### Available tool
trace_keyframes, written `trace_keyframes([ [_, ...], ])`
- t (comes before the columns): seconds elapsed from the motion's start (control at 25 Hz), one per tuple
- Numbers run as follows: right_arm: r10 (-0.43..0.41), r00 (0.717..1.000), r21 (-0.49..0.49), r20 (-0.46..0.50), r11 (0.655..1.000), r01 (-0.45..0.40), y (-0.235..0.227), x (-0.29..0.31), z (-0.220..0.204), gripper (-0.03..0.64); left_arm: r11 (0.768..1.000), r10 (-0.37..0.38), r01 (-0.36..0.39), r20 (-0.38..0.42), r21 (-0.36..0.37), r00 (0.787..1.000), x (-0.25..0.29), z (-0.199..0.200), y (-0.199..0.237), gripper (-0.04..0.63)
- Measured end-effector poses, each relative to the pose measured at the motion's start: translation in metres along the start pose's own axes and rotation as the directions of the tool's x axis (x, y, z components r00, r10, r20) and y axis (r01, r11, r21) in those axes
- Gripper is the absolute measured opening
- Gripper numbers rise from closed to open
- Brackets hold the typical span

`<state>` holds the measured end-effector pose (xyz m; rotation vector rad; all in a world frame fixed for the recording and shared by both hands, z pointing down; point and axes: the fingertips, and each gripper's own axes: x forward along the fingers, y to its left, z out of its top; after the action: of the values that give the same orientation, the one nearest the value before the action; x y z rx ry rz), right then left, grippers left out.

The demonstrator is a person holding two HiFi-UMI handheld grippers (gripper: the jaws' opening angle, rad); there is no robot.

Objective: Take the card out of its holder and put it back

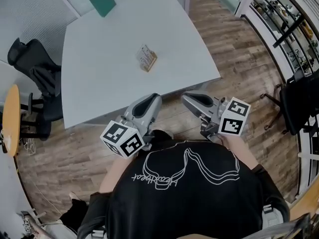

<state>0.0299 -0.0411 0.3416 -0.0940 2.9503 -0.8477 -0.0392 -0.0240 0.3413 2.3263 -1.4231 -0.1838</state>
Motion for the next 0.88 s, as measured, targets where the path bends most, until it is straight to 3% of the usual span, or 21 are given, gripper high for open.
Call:
trace_keyframes([
  [0.32,0.019,1.0,-0.044,-0.015,0.999,-0.02,0.031,-0.019,-0.006,0.009,0.999,-0.041,0.042,-0.015,0.026,0.999,-0.007,-0.01,-0.034,0.014],
  [0.88,0.007,0.999,-0.054,-0.039,0.998,-0.009,0.037,-0.025,-0.017,0.009,0.998,-0.067,0.068,-0.03,0.019,0.997,-0.006,-0.015,-0.047,0.013],
])
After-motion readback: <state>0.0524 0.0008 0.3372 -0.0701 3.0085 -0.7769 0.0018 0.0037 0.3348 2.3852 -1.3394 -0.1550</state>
